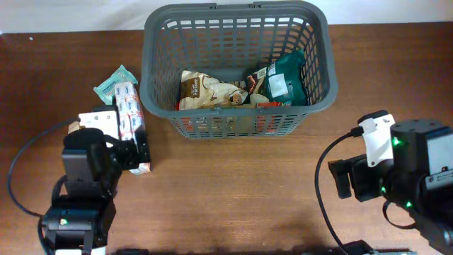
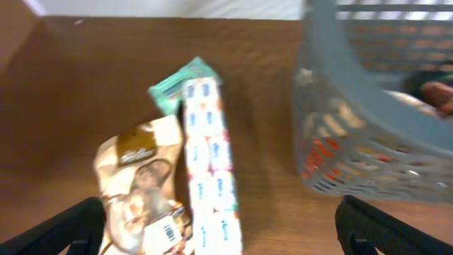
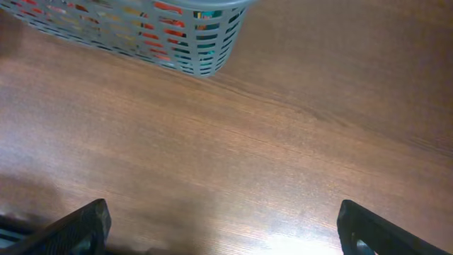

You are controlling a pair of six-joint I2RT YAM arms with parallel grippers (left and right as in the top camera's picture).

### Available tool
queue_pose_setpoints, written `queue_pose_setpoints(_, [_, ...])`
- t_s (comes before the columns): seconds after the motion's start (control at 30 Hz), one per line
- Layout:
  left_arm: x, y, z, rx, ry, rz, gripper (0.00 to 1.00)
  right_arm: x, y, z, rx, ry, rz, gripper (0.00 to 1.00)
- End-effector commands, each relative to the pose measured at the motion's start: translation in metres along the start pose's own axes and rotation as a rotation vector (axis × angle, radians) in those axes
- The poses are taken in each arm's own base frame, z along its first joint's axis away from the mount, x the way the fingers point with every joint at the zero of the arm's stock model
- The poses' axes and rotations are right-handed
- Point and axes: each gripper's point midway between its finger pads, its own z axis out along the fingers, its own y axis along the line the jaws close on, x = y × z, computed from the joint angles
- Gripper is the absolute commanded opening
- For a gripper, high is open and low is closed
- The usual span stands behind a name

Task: Pack container
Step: 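Move the left gripper to the Kleenex tissue stack and grasp it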

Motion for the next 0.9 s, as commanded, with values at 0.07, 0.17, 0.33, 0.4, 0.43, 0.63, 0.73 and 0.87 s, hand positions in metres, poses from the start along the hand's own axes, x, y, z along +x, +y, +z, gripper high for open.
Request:
queue_pose_setpoints(0.07, [-0.007,0.044,-0.003,-0.200,-0.021,-0.154,0.99,-0.001,-0.002,0.007,0.008,0.023,0.016,0.99])
queue_pose_setpoints(0.17, [-0.003,0.056,0.000,-0.174,0.004,-0.146,0.99,-0.002,-0.002,0.011,0.007,0.037,0.016,0.99])
queue_pose_setpoints(0.33, [0.008,0.079,0.018,-0.080,0.059,-0.216,0.99,-0.003,-0.001,0.019,0.005,0.068,0.014,0.99])
queue_pose_setpoints(0.4, [0.010,0.093,0.025,-0.072,0.065,-0.230,0.99,-0.004,-0.001,0.023,0.005,0.085,0.013,0.99])
queue_pose_setpoints(0.43, [0.011,0.103,0.027,-0.094,0.068,-0.233,0.99,-0.004,-0.001,0.026,0.004,0.096,0.012,0.99])
queue_pose_setpoints(0.63, [0.015,0.130,0.055,-0.187,0.103,-0.208,0.99,-0.006,-0.001,0.044,0.001,0.161,0.009,0.99])
queue_pose_setpoints(0.73, [0.025,0.126,0.079,-0.176,0.168,-0.180,1.00,-0.007,0.000,0.054,-0.001,0.200,0.008,0.99])
queue_pose_setpoints(0.87, [0.038,0.115,0.117,-0.107,0.225,-0.180,1.00,-0.007,0.000,0.068,-0.004,0.254,0.005,0.99])
